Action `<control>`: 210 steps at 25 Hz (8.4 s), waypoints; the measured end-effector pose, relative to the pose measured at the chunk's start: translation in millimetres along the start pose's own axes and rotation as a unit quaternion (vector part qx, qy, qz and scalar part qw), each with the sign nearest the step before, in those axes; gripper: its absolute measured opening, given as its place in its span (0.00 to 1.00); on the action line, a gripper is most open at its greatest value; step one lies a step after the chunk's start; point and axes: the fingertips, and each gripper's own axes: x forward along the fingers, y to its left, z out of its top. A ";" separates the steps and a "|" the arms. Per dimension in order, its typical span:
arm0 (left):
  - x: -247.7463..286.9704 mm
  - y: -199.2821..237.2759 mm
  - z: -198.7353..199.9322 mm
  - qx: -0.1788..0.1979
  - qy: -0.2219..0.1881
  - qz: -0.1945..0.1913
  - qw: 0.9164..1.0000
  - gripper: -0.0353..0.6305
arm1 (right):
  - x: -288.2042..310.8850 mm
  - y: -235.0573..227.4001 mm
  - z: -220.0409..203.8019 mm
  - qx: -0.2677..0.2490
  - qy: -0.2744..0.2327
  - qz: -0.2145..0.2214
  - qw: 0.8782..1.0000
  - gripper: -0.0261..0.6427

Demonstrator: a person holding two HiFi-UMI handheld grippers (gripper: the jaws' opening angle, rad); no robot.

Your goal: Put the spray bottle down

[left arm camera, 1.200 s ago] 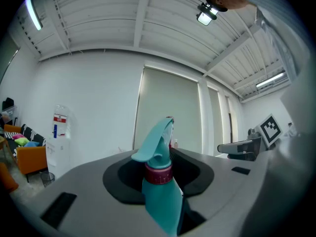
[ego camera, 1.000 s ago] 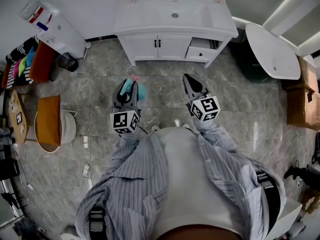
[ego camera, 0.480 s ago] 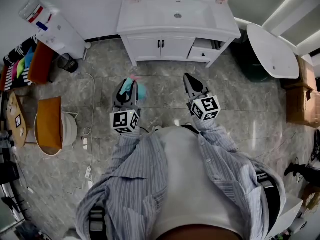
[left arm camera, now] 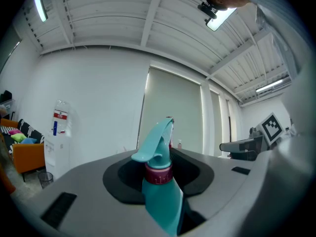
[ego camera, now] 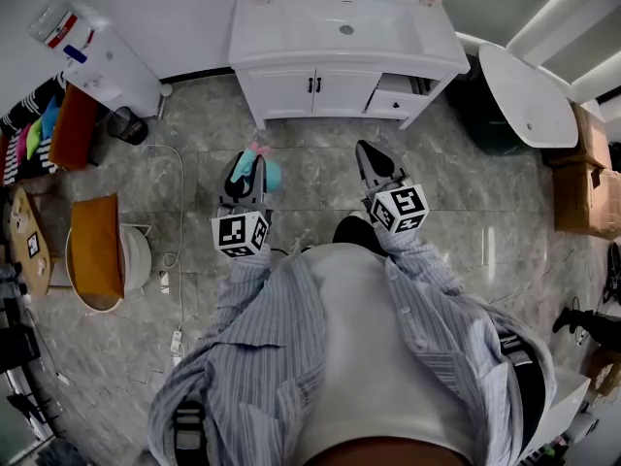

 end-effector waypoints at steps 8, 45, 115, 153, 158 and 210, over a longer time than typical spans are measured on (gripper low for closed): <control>45.8 22.2 -7.2 0.009 0.011 0.018 1.000 0.25 | 57.8 -28.9 -2.9 0.005 0.005 0.019 1.000 0.06; 408.5 113.0 -5.4 0.014 0.054 0.057 0.997 0.26 | 389.1 -232.1 40.1 0.016 0.020 0.107 0.994 0.06; 595.7 284.9 -147.6 0.044 0.101 -0.087 0.990 0.27 | 606.5 -207.5 -51.4 0.034 0.124 0.024 0.991 0.06; 523.0 289.7 -159.0 0.070 0.172 -0.028 0.982 0.23 | 547.3 -208.2 14.3 -0.006 0.072 0.046 0.996 0.06; 519.7 294.1 -137.2 0.082 0.151 -0.012 0.985 0.14 | 545.0 -216.8 21.1 -0.011 0.066 0.044 0.997 0.06; 506.9 251.9 -19.2 0.071 0.040 -0.020 0.996 0.06 | 520.3 -206.5 35.9 0.002 0.041 0.041 0.998 0.06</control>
